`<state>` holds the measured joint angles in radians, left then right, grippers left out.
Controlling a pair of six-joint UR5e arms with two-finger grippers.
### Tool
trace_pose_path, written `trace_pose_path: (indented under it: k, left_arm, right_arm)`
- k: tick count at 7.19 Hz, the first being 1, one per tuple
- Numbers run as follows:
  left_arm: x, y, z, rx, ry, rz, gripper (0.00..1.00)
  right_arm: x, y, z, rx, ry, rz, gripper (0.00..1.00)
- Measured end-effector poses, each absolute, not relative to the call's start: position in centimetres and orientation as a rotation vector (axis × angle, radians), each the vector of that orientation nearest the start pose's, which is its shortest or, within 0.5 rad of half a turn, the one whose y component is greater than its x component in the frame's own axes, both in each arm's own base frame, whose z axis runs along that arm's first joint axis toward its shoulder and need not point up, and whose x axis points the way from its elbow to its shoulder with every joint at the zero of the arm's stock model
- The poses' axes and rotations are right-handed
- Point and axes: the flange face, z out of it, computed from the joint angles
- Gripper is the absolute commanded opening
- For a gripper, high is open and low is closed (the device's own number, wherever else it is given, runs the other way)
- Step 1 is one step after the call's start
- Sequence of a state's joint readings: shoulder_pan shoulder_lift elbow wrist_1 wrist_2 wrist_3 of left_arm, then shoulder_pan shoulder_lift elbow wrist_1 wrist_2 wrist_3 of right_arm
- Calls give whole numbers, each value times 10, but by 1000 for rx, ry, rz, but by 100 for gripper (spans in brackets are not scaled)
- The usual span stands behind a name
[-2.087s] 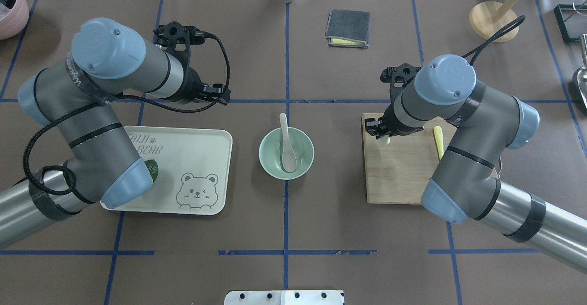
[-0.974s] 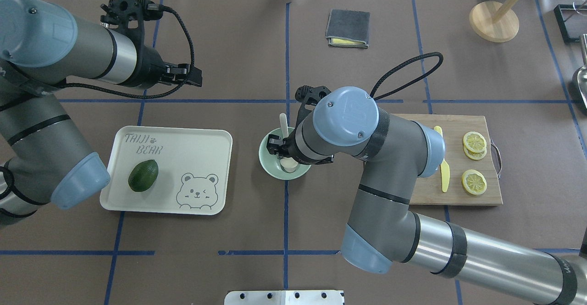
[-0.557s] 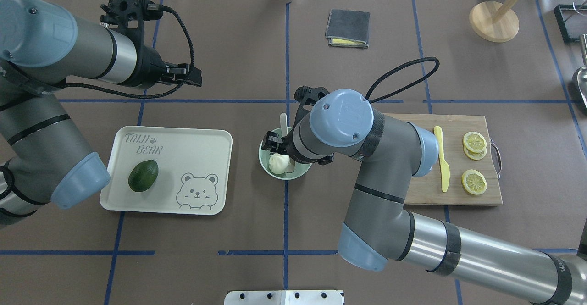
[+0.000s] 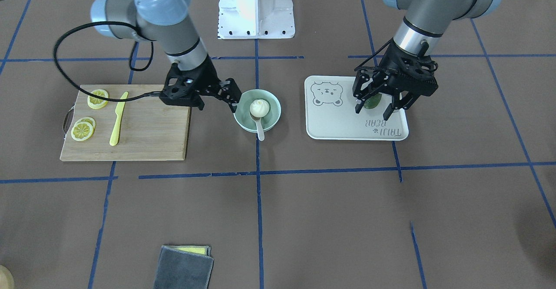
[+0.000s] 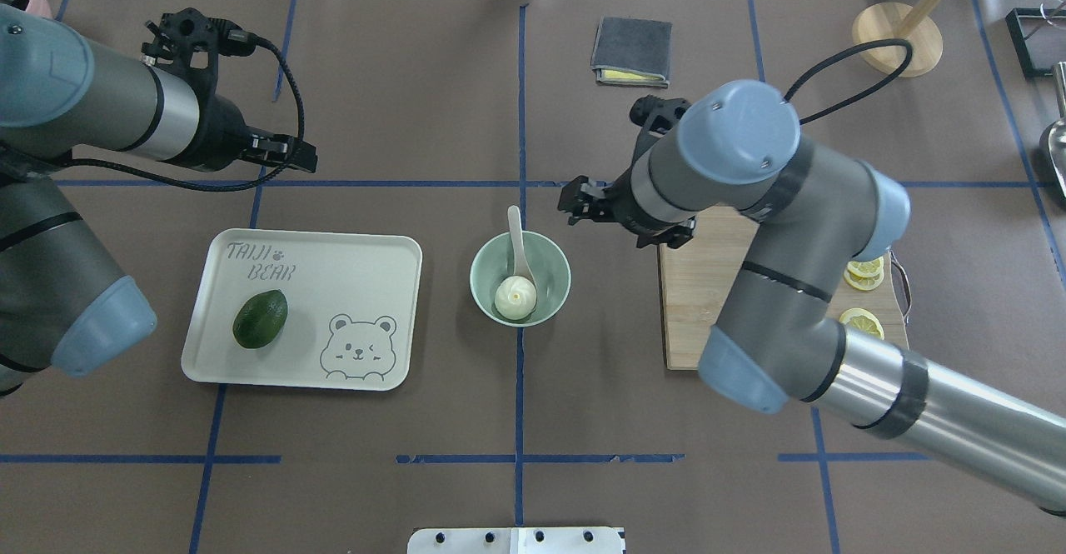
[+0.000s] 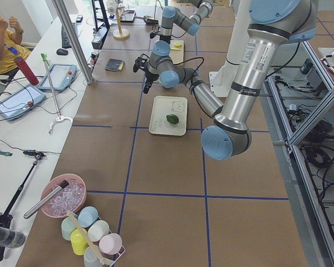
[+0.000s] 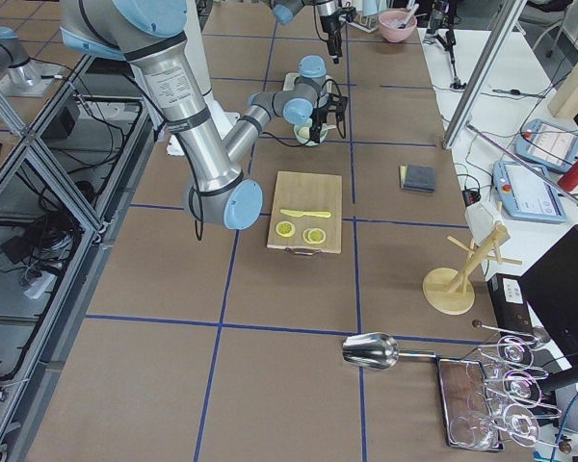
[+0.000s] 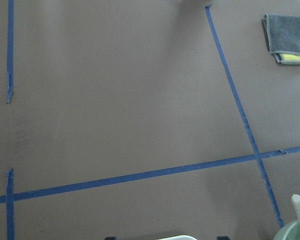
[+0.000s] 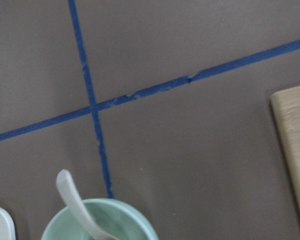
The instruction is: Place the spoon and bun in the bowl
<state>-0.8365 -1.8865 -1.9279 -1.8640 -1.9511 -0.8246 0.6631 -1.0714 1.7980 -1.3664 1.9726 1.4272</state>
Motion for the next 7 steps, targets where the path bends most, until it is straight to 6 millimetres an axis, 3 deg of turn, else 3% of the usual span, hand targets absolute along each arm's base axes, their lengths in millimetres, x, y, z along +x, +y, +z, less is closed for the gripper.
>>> trace_pose_path:
  k: [2, 3, 4, 6, 7]
  left_arm:
    - [262, -502, 350, 455, 820, 218, 85]
    - [229, -513, 380, 460, 779, 282, 99]
    - [188, -525, 411, 465, 745, 346, 100]
    - [112, -542, 468, 464, 699, 410, 100]
    - [79, -544, 494, 458, 689, 430, 100]
  right_arm:
    - [-329, -488, 320, 32, -953, 216, 100]
    - [-273, -500, 357, 40, -935, 177, 100]
    - [-219, -504, 397, 56, -914, 122, 100]
    - [-133, -495, 466, 98, -855, 29, 100]
    - [-90, -489, 491, 115, -830, -3, 100]
